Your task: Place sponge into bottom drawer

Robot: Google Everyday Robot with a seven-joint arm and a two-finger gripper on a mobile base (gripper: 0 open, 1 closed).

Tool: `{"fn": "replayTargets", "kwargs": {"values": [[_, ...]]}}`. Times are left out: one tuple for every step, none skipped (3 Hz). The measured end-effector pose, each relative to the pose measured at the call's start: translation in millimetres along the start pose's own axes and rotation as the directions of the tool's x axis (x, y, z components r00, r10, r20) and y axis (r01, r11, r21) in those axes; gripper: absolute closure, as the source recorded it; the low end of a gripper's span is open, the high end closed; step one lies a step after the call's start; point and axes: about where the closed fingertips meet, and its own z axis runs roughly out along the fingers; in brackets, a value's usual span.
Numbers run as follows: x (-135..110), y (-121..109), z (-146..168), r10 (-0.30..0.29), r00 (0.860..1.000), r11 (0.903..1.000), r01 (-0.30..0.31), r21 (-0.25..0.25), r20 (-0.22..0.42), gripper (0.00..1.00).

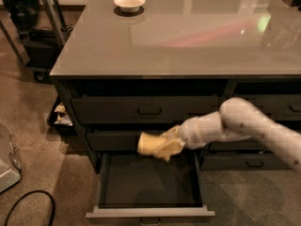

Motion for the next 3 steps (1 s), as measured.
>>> {"fn": "replayTargets", "kwargs": {"values": [[76,1,83,0.104,0.989,0.9911,-0.112,-0.071,-0.108,1.0],[139,-1,149,0.224,0.957,0.9619,-0.247,-0.117,-0.182,1.0],[139,-1,149,0.224,0.957,0.9619,-0.247,-0.117,-0.182,1.0]]}}
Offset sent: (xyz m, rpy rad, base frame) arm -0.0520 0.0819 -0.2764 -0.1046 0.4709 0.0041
